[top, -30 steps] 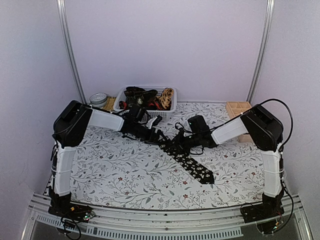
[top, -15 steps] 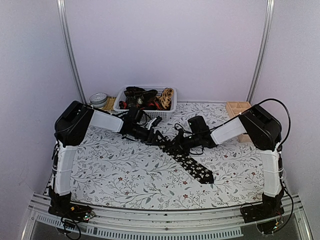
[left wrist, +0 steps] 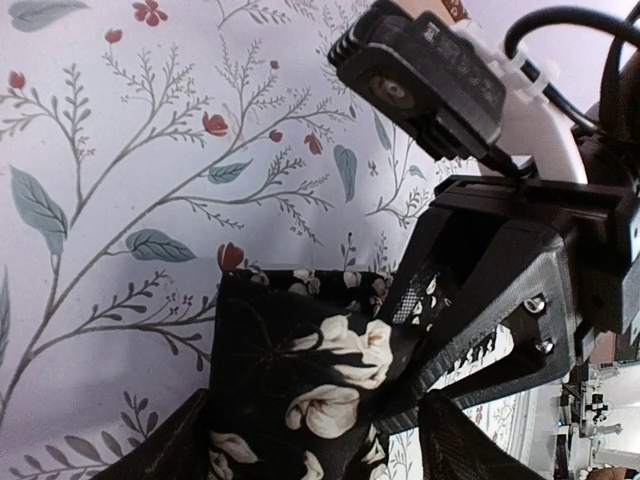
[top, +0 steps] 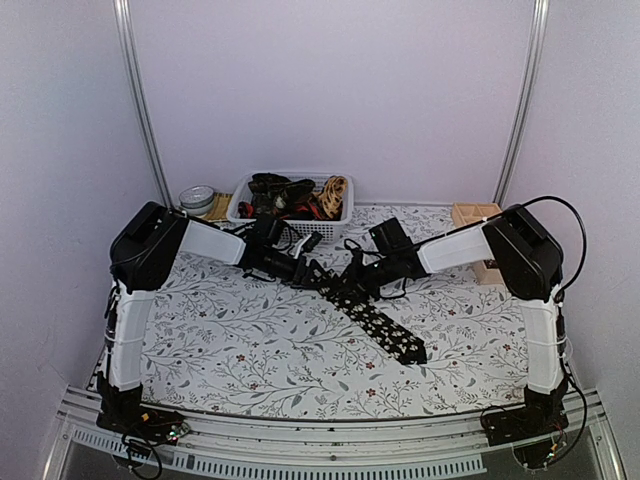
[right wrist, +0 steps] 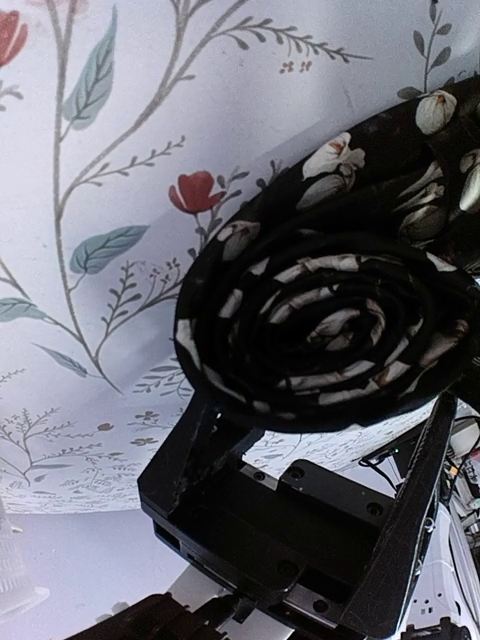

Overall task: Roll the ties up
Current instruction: Roll the tie at the center of the board.

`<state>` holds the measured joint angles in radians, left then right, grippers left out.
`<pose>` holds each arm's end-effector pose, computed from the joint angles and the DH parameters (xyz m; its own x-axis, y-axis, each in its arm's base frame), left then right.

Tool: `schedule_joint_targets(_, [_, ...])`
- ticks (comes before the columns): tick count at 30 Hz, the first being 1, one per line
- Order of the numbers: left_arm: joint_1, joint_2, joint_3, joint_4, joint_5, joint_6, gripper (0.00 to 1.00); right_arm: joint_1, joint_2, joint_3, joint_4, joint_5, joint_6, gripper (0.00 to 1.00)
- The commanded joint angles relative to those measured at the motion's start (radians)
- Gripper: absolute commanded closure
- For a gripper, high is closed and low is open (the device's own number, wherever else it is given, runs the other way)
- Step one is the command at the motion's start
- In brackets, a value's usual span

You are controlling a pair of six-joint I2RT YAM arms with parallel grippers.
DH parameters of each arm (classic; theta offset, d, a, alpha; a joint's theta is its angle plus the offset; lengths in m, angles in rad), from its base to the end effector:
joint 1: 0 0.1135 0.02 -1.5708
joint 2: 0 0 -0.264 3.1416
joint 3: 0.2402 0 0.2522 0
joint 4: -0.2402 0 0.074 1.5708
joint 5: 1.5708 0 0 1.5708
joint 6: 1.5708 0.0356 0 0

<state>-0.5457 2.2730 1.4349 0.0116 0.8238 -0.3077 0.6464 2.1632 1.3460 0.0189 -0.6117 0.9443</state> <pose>0.3843 -0.2639 0.1009 -0.8347 0.2661 -0.4822 0.5506 0.4232 -0.7195 0.3475 0.2878 0.1211 -0.9938 0.0809 -0.0760 -0.0136 0.5911 0.8065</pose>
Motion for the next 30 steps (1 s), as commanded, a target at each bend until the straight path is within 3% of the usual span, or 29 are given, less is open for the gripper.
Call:
schedule_joint_targets(1, [0.007,0.031,-0.007,-0.007,-0.009,-0.002,0.32,-0.017,0.02,0.018,-0.061,0.01,-0.052,0.78])
schedule_joint_targets(11, [0.007,0.039,-0.008,0.001,0.007,-0.002,0.35,-0.049,0.095,0.048,-0.079,-0.049,-0.08,0.75])
schedule_joint_targets(20, [0.013,0.038,0.006,0.012,0.004,-0.001,0.27,-0.077,0.17,0.067,-0.076,-0.108,-0.103,0.75])
schedule_joint_targets(30, [0.016,0.108,0.101,-0.059,0.007,-0.005,0.27,-0.086,0.218,0.064,-0.066,-0.131,-0.105,0.75])
